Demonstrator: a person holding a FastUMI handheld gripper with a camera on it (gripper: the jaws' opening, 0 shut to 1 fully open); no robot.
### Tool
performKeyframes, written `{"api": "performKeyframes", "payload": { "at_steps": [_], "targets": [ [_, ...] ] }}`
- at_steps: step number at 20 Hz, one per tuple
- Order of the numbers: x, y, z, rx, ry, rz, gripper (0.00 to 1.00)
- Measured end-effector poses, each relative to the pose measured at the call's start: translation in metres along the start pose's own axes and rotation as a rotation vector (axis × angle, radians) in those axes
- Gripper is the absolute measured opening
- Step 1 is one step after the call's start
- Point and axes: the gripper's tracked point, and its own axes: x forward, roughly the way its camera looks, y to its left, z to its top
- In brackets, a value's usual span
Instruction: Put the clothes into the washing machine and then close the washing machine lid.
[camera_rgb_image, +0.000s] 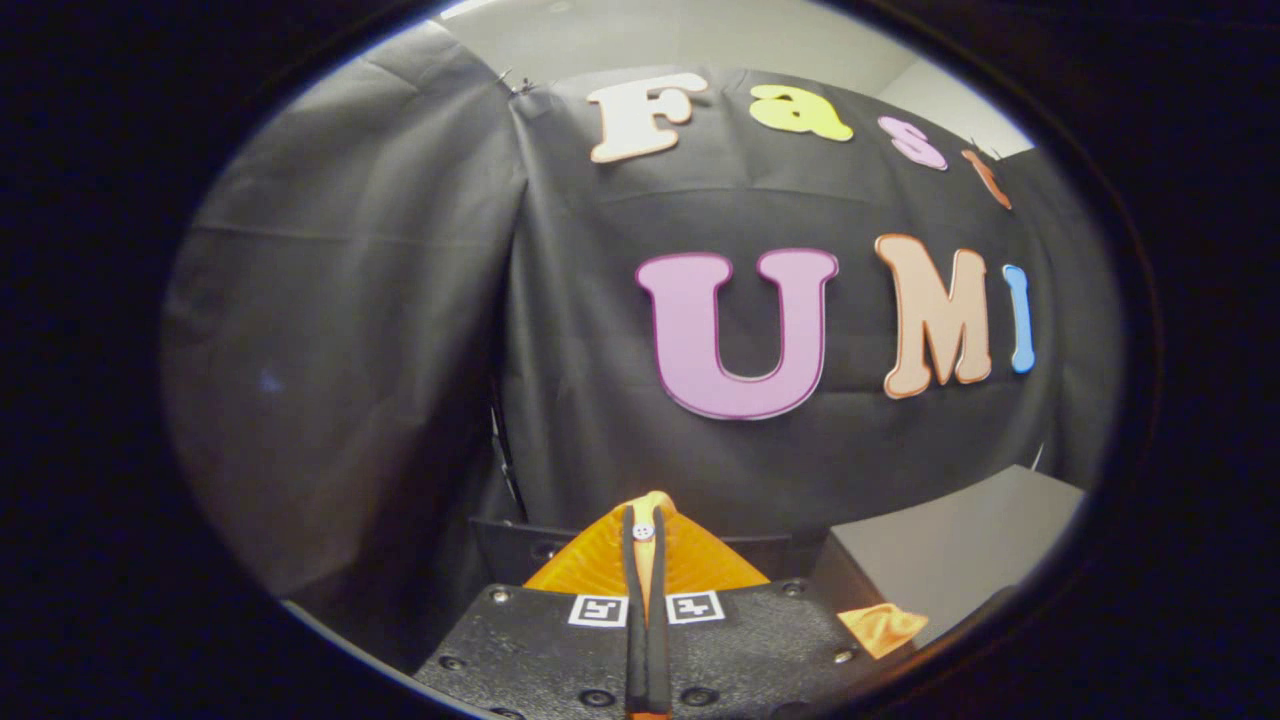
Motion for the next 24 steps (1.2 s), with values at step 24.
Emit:
{"api": "performKeyframes", "payload": {
  "at_steps": [24],
  "targets": [
    [0.029,0.016,-0.289,0.008,0.357,-0.041,0.01]
  ]
}}
